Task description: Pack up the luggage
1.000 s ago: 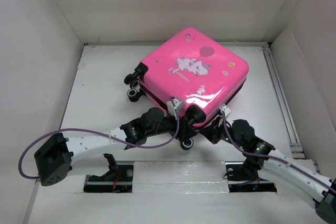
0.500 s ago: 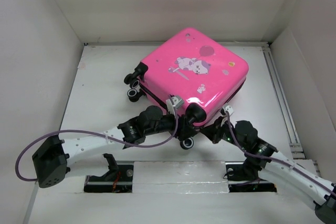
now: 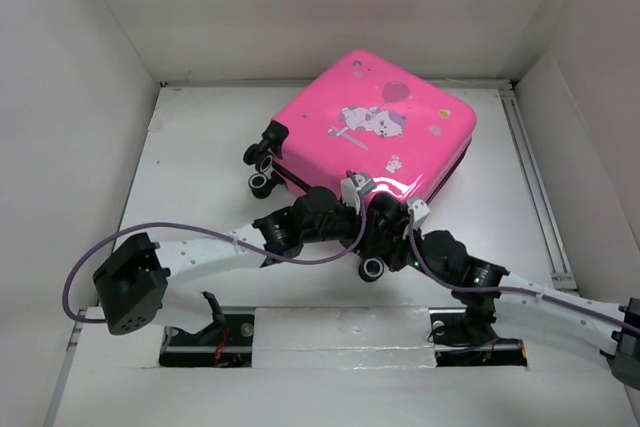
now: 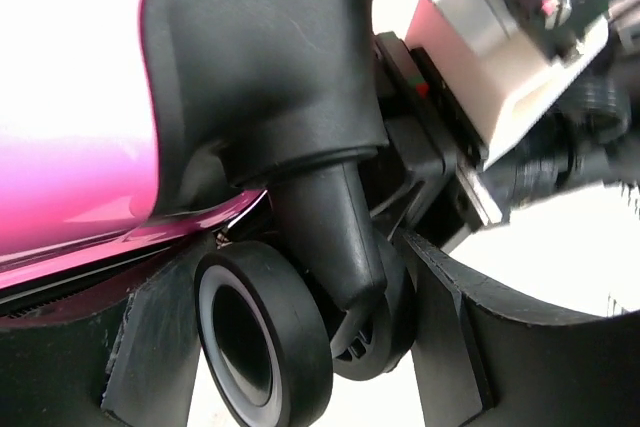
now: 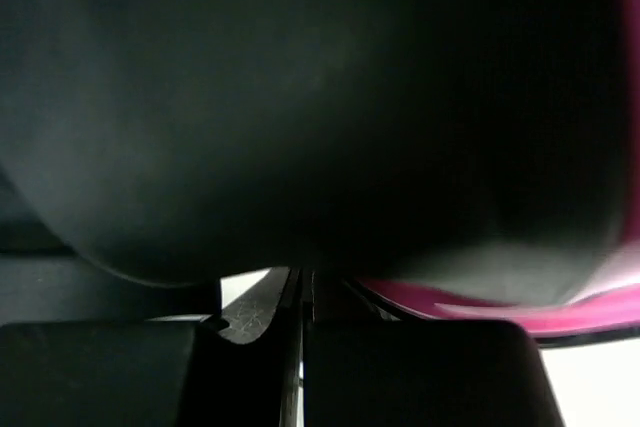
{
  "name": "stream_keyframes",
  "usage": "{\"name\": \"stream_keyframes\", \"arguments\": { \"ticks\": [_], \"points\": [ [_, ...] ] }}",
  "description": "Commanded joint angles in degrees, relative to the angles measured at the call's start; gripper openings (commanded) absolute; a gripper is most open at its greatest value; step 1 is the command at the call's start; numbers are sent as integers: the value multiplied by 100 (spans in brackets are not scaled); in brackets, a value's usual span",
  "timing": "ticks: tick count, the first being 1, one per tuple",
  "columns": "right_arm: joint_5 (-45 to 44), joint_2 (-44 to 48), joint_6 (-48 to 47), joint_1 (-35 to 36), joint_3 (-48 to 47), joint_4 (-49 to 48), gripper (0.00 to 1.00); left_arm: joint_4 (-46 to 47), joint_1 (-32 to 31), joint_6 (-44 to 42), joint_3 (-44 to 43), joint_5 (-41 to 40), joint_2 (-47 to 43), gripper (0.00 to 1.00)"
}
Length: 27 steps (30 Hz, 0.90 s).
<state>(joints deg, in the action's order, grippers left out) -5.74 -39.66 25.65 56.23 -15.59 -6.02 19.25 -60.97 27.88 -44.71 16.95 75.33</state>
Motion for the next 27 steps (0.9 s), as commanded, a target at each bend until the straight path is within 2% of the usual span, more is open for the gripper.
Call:
{"name": "stream_keyframes", "arguments": {
  "ticks": [1,4,7,9,14,16,20,24,27],
  "points": [
    [-233,-313,492,503,-462,-1487,0,2767,-55,551,-688,502,113,0],
    [-1059,-437,966,503,-120,-2050,0,3444,-55,937,-811,502,429,0],
    [-2157,-569,1170,503,337,-3253,0,4163,-55,1333,-995,388,912,0],
    [-2849,-569,1170,564,338,-3457,0,4237,-108,1396,-1345,178,1367,0],
    [-4372,-964,232,820,592,-4757,0,4667,-170,1623,-1392,-805,1652,0],
    [-4541,-1289,-243,820,724,-5582,0,4598,-170,1747,-1496,-1297,1704,0],
    [-4410,-2079,-719,872,725,-6401,0,4465,-170,1852,-1873,-1598,1950,0],
    [-4305,-3090,-921,977,708,-7324,0,4334,-170,2221,-2708,-1046,2503,0],
    [-4312,-3933,-1194,1039,707,-8351,0,4315,-170,2477,-2912,-685,2706,0]
  ]
}}
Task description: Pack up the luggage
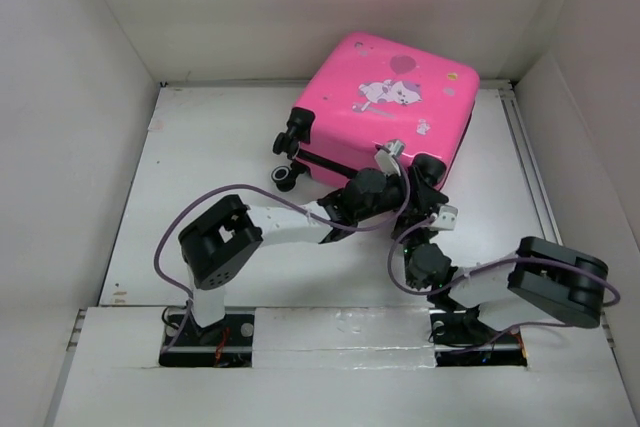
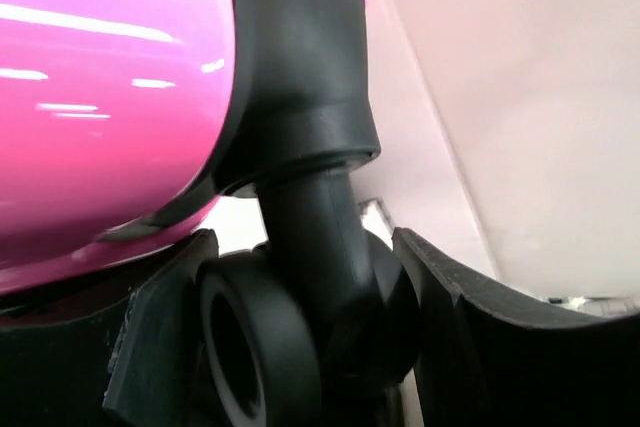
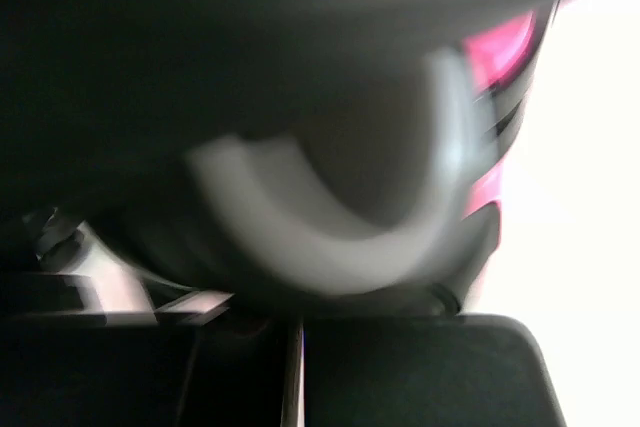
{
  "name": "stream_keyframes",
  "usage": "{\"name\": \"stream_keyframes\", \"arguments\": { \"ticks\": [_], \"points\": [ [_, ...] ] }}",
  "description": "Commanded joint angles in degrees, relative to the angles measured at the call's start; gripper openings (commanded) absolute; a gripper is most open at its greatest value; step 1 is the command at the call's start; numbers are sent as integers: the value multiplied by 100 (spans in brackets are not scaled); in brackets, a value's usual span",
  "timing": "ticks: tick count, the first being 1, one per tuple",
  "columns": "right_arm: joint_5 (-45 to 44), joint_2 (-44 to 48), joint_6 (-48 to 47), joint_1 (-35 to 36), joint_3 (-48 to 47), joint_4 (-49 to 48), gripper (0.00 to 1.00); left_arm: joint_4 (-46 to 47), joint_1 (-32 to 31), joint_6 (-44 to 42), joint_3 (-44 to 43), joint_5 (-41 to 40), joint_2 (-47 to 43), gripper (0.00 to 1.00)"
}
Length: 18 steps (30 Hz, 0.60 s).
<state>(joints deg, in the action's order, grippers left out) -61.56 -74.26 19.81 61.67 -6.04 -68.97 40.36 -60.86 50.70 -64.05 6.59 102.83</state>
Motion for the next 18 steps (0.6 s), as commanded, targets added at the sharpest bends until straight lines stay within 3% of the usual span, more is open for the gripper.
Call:
{"name": "stream_keyframes", "arguments": {
  "ticks": [1,3,4,8,12,18],
  "points": [
    [1269,-632,-671,556,-248,-2285,0,2204,-181,256,-978,404,-43,0],
    [1392,-809,-602,557,-187,-2525,0,2091,-181,256,-978,605,-43,14],
    [1392,-809,-601,557,-187,-2394,0,2029,-181,196,-978,676,-130,42],
    [1471,-381,-207,557,-389,-1253,0,1337,-119,-427,-688,686,-675,100],
    [1410,103,-22,557,-529,-147,0,272,197,-1149,-513,520,-1325,100],
    [1234,342,180,557,-529,348,0,-1045,1181,-1659,-258,659,-2169,100]
  ]
}}
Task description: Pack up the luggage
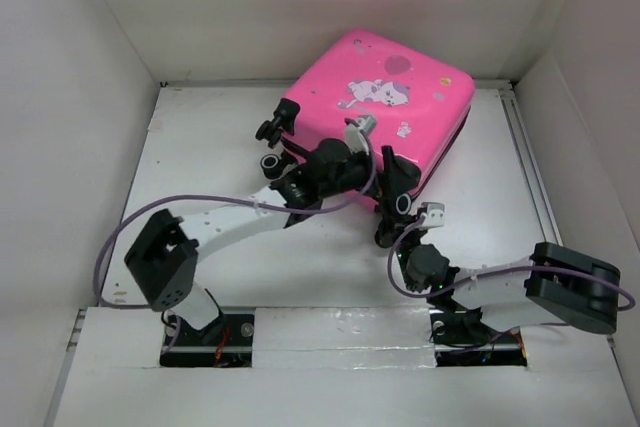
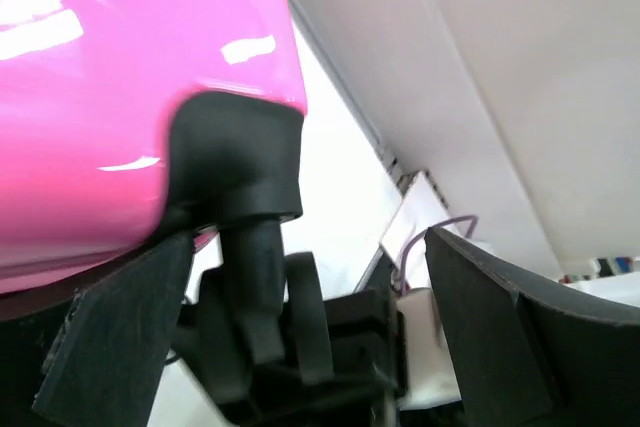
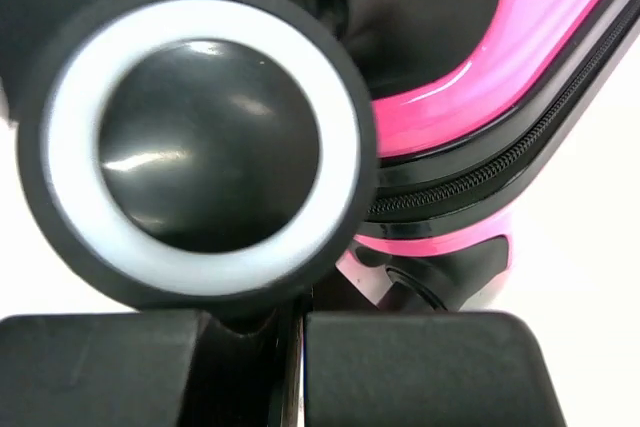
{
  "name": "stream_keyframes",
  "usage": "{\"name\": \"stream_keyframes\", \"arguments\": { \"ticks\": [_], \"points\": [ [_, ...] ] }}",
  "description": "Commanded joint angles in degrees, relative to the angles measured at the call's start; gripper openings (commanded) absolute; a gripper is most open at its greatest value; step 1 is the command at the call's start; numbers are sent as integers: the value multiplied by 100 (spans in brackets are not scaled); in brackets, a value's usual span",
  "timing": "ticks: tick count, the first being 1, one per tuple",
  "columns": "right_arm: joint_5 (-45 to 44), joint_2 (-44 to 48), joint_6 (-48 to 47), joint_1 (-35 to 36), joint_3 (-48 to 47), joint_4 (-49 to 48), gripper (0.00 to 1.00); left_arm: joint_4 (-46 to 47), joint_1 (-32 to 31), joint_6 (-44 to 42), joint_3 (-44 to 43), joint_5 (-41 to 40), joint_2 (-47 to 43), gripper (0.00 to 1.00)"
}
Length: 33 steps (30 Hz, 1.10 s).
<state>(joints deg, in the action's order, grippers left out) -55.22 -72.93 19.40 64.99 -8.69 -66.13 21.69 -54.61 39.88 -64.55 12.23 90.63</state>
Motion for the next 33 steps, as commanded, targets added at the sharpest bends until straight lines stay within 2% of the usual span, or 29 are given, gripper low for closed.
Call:
{"name": "stream_keyframes", "arguments": {
  "ticks": [1,3,6,7,8,9,11,12,13,15,16,18,22,25,30,33],
  "points": [
    [600,261,222,224,-265,135,0,819,652,-578,-67,-70,-1090,100],
    [652,261,345,224,-265,206,0,967,872,-578,475,-414,-1547,100],
    [653,261,416,172,-265,319,0,907,1275,-525,628,-414,-1854,100],
    [723,261,416,172,-317,320,0,681,1338,-525,741,-649,-1969,100],
    [723,261,416,172,-318,372,0,470,1391,-525,1012,-1652,-2275,100],
    [723,314,477,172,-318,425,0,467,1392,-473,1015,-2228,-2434,100],
    [785,410,530,172,-318,565,0,328,1636,-193,1567,-2969,-2716,100],
    [785,515,600,172,-318,688,0,327,1881,9,1743,-3024,-2830,100],
    [863,568,600,172,-318,750,0,327,2562,237,1919,-2729,-3032,100],
    [864,639,548,172,-318,811,0,686,3330,879,2568,-2210,-3156,100],
    [864,718,548,172,-318,864,0,931,4039,1081,2788,-1555,-3157,98],
    [864,805,600,172,-265,934,0,1711,4519,1294,3282,-1163,-3157,94],
    [978,877,600,172,-265,1093,0,1715,4679,892,3028,-1161,-2771,92],
    [1039,929,600,172,-265,1093,0,1873,4679,837,2826,-863,-2411,92],
    [1092,797,600,172,-265,1041,0,2576,4679,1240,2773,-179,-1709,94],
    [1145,797,671,172,-265,1041,0,2577,4679,1364,2527,-54,-1382,94]
  ]
}}
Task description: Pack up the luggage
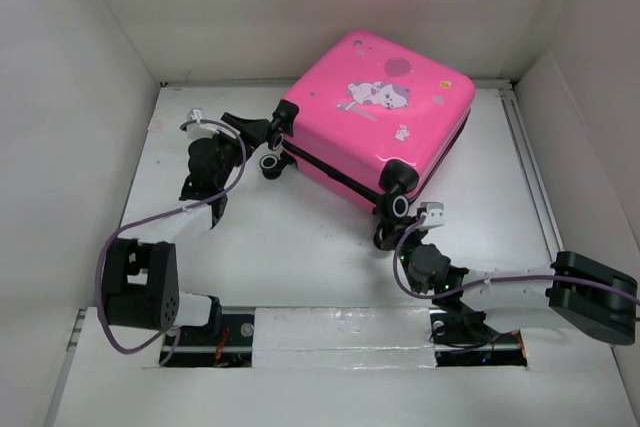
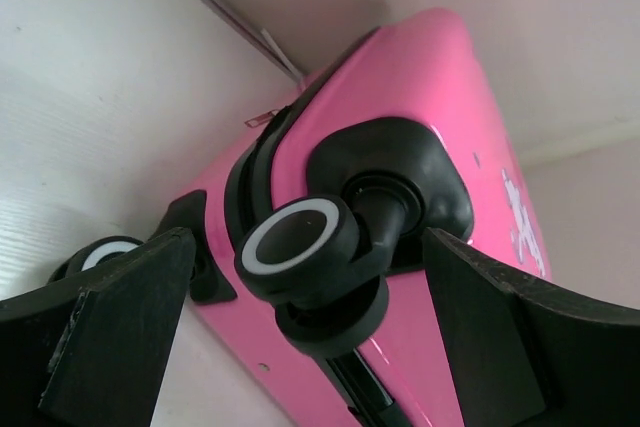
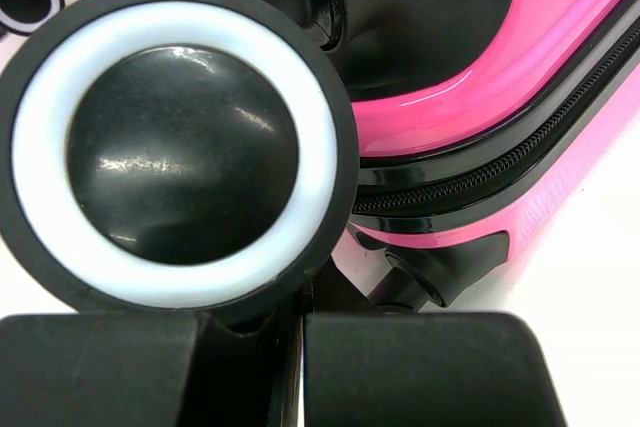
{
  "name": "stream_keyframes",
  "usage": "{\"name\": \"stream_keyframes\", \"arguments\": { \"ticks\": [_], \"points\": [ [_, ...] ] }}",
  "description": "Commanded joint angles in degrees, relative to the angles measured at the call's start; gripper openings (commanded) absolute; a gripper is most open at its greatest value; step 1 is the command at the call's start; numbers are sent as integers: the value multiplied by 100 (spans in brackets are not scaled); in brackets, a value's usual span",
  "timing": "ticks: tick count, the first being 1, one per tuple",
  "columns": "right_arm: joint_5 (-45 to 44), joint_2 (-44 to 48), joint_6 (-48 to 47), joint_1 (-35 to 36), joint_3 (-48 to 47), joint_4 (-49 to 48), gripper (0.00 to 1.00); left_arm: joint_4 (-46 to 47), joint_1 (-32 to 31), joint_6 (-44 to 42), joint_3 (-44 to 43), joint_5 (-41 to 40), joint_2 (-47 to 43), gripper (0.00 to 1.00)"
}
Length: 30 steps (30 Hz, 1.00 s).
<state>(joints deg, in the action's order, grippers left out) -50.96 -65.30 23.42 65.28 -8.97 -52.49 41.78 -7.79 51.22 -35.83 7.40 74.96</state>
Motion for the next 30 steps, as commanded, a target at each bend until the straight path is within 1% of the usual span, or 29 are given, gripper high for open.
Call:
{"name": "stream_keyframes", "arguments": {
  "ticks": [1,2,5,6,7,8,11,12,15,16,19,21,24,26,27,30],
  "points": [
    [719,35,268,143,-237,-323,0,568,-3,230,-415,490,351,92],
    [719,35,268,143,-237,-323,0,664,-3,396,-416,560,405,92],
    [719,35,268,143,-184,-323,0,919,-3,660,-416,561,537,86],
    [719,35,268,143,-184,-323,0,920,-3,713,-416,561,624,84],
    [719,35,268,143,-184,-271,0,920,-3,783,-476,561,625,79],
    [719,35,268,143,-236,-271,0,920,-3,784,-477,561,677,77],
    [719,35,338,143,-237,-271,0,1279,-3,1100,-477,561,730,70],
    [719,35,339,143,-184,-271,0,1332,-3,1170,-416,561,731,65],
    [719,35,339,143,-184,-271,0,1333,-3,1303,-416,412,792,65],
    [719,35,339,143,-184,-271,0,1498,-3,1398,-337,412,792,63],
    [719,35,400,143,-184,-271,0,1693,-3,1601,-284,341,923,61],
    [719,35,400,143,-184,-218,0,1693,-3,1601,-336,490,977,61],
    [719,35,400,143,-184,-165,0,1780,-3,1663,-416,622,1135,64],
    [719,87,453,143,-184,-165,0,1834,-3,1742,-416,622,1292,62],
    [719,87,453,143,-184,-165,0,1912,-3,1803,-416,701,1293,59],
    [719,87,400,143,-254,-112,0,2062,-3,1873,-363,754,1416,24]
  ]
}}
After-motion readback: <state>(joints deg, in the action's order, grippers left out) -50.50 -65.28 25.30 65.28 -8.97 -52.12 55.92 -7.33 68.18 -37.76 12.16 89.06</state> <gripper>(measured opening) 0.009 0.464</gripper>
